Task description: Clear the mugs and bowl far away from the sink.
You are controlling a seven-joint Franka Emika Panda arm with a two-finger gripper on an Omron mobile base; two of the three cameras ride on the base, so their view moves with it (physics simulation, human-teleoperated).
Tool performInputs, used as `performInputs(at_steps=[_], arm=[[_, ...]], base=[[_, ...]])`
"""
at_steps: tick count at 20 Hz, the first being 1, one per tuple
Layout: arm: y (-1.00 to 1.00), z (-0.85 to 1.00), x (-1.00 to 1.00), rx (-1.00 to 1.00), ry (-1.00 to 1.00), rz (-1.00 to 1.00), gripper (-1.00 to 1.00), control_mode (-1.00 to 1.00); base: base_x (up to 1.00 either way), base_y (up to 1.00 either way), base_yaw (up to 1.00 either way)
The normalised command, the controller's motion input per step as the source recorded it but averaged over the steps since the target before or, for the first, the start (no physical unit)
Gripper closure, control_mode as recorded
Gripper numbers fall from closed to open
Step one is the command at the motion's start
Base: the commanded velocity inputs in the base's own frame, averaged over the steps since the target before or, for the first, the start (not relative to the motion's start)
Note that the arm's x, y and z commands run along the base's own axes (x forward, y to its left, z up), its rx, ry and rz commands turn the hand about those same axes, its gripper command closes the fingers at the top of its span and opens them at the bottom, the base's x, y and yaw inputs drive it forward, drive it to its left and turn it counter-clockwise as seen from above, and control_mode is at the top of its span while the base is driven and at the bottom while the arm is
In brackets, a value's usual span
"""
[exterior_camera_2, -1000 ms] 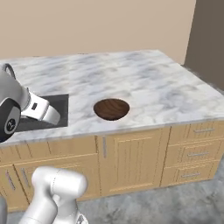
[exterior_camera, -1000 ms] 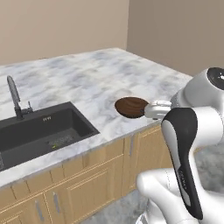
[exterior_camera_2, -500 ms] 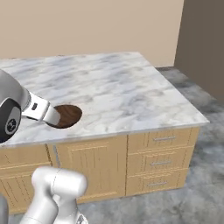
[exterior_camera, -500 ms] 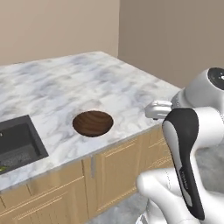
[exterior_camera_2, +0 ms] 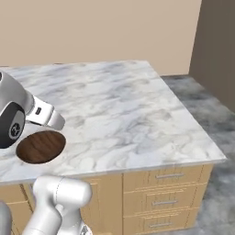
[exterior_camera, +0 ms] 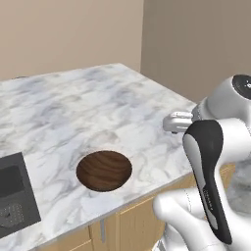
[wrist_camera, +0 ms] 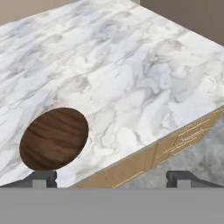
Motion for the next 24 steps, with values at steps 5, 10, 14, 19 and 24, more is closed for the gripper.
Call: performInputs(at_steps=[5,10,14,19,24], arm=[[0.00,0.00,0.00,0.00,0.00,0.00,-1.00,1.00],[0.00,0.00,0.00,0.00,0.00,0.00,-1.00,1.00],[0.00,0.00,0.00,0.00,0.00,0.00,-1.00,1.00],[0.00,0.00,0.00,0.00,0.00,0.00,-1.00,1.00],[0.00,0.00,0.00,0.00,0.00,0.00,-1.00,1.00]], base=[[0.16,0.06,0.37],[0.07,0.05,0.41],[0.30,-0.06,0.42],[0.42,-0.08,0.40],[0.36,-0.03,0.25]])
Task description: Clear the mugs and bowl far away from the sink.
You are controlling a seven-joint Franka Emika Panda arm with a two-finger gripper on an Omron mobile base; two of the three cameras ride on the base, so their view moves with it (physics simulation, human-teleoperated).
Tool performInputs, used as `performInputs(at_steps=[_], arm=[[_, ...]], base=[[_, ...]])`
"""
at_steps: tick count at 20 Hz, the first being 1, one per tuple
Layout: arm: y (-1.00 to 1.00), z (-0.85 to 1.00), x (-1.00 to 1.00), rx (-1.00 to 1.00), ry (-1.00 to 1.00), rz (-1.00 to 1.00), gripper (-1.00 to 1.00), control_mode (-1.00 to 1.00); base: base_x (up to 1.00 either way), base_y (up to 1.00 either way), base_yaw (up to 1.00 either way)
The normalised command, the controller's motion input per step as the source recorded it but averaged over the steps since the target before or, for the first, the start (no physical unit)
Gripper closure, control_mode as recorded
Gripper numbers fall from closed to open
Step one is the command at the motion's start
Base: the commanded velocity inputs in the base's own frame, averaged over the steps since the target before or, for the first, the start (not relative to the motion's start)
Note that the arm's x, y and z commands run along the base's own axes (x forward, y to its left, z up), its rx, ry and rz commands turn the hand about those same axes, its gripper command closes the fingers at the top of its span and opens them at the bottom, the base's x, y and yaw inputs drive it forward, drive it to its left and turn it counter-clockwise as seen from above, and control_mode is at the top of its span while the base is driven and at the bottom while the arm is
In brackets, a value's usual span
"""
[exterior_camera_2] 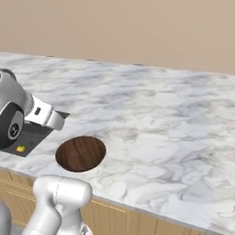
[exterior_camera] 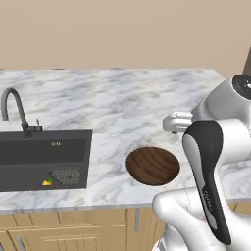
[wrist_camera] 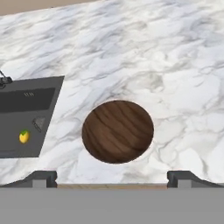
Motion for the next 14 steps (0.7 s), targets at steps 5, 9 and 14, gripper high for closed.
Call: performInputs(at_steps=[5,9,14], arm=[[-0.11,-0.05,0.03,0.01,0.02,0.00,-1.00,-1.00],[-0.47,-0.25,0.22,0.08,0.15,0.07,-1.00,-1.00],[-0.40,-0.27,0.27,0.10,0.23,0.20,-1.00,-1.00]], base=[[0.15,-0.26,0.02],[0.00,0.00,0.00],[0.00,0.00,0.00]])
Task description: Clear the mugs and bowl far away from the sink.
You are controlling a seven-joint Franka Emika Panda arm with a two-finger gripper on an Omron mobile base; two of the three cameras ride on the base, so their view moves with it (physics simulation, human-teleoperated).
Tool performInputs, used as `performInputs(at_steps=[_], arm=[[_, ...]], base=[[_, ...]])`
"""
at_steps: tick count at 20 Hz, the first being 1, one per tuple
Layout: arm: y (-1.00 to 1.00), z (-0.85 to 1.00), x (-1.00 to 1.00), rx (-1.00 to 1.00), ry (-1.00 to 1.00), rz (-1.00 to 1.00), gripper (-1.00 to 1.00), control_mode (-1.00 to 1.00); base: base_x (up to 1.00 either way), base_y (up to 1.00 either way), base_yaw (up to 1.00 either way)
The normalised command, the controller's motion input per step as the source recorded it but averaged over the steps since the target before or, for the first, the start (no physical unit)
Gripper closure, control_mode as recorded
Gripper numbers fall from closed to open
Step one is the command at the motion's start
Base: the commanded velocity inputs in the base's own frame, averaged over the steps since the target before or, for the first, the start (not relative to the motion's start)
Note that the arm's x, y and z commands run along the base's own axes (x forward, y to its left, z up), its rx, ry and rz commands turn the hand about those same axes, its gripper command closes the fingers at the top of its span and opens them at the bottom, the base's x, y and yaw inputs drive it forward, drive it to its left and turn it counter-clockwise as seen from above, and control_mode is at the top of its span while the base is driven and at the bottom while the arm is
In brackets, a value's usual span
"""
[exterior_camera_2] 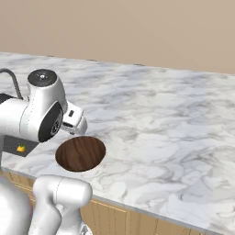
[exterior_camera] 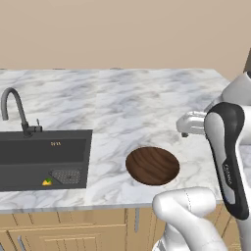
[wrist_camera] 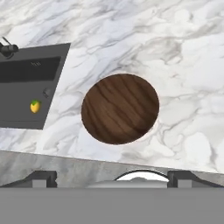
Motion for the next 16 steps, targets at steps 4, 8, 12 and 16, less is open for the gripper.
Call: performInputs(at_steps=[4,8,12,16], arm=[[-0.44,-0.40,0.31,0.10,0.23,0.25,-1.00,-1.00],[-0.28,-0.46,0.30,0.03,0.13,0.26,-1.00,-1.00],[-0.08,-0.48,0.45,0.00,0.10,0.14,-1.00,-1.00],[-0.13,-0.53,0.39,0.00,0.05,0.07,-1.00,-1.00]], base=[[0.00,0.00,0.00],[0.00,0.00,0.00],[0.00,0.00,0.00],[0.00,0.00,0.00]])
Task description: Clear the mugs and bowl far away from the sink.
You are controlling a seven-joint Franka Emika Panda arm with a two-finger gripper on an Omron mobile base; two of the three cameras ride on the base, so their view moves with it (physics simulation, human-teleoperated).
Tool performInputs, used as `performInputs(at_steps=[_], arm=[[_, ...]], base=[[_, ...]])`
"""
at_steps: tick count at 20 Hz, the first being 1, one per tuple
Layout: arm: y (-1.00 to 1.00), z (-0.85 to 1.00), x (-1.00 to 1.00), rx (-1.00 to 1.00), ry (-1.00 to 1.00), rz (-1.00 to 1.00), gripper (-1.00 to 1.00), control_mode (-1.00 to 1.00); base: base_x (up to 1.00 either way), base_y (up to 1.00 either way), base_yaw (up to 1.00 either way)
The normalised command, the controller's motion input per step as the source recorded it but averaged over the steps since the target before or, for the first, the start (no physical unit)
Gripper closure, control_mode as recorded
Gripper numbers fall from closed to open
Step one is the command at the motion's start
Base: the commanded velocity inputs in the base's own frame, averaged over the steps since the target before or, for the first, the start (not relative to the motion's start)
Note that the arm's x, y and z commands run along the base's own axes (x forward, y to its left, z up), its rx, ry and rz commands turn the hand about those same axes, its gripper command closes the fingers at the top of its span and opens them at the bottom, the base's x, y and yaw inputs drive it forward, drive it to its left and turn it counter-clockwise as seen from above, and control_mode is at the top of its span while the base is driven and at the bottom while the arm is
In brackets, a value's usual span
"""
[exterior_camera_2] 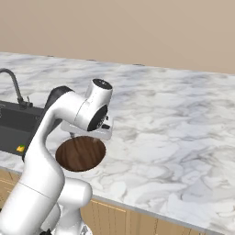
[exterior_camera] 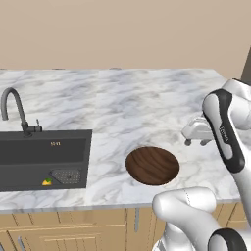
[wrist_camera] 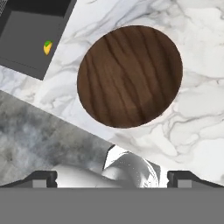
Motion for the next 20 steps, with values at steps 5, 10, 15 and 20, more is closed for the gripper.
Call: performInputs(at_steps=[5,10,15,20], arm=[[-0.06,-0.39,0.18,0.00,-0.01,-0.01,-1.00,-1.00],[0.00,-0.45,0.19,0.00,-0.01,-0.08,-1.00,-1.00],[0.00,-0.44,0.11,0.00,-0.03,-0.11,-1.00,-1.00],[-0.01,-0.33,0.20,0.00,0.00,-0.08,-1.00,-1.00]], base=[[0.00,0.00,0.00],[0.00,0.00,0.00],[0.00,0.00,0.00],[0.00,0.00,0.00]])
